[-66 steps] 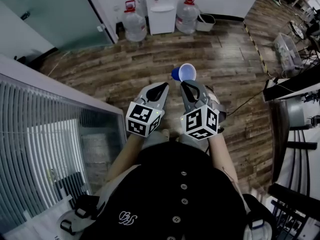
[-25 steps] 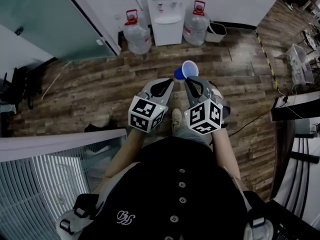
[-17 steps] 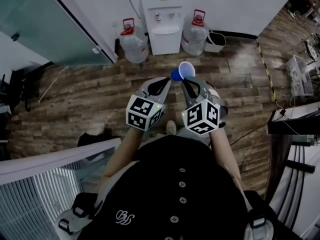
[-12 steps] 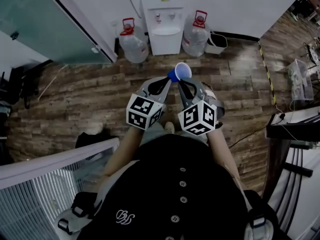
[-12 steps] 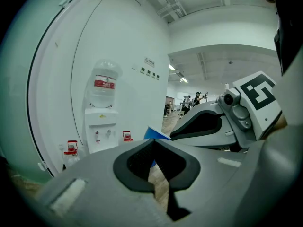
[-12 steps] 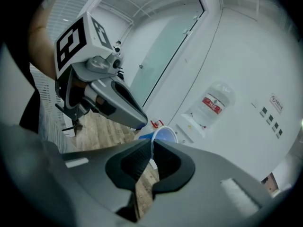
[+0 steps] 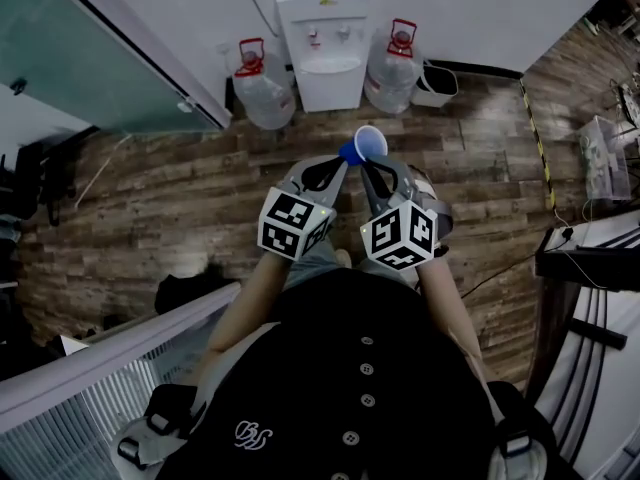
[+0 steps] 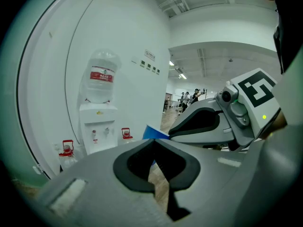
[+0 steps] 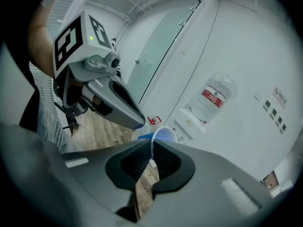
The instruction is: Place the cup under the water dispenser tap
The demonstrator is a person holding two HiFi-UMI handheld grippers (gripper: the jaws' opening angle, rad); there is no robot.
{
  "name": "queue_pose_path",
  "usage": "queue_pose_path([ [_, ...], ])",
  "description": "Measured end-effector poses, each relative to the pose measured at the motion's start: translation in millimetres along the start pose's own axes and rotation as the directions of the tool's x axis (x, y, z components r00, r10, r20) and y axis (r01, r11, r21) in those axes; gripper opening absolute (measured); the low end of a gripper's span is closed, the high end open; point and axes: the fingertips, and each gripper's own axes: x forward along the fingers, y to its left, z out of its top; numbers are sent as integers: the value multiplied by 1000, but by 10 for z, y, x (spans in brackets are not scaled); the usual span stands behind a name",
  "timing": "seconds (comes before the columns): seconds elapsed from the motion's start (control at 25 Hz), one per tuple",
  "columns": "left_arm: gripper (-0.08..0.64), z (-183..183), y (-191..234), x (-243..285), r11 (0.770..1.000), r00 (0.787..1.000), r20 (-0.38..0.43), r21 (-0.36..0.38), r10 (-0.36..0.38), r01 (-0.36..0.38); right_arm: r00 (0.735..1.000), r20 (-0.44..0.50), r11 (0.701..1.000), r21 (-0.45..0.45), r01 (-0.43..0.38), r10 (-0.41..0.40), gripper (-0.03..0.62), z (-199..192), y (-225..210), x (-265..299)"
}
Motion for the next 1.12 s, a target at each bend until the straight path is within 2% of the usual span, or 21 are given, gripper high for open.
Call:
queue_pose_path([
  [0.24,3,182,473,354,999,1000,23,-33,-5,6,999,-27,1000,18,20,-20,18,45,-399,474],
  [0.4,3,355,800,624,1000,999,23,10,-26,26,998,-47,998,35,46,-45,18,121,-757,804],
  [0.64,3,658,1383,960,998,998,12,13,-58,57,994,-77,995,57,80,-75,18,257,-1214,1274],
  [1.12,3,1046,2254,1523,990,990,-36,32,-137,138,985,-118,987,80,136,-126,18,468,-1935,2111],
])
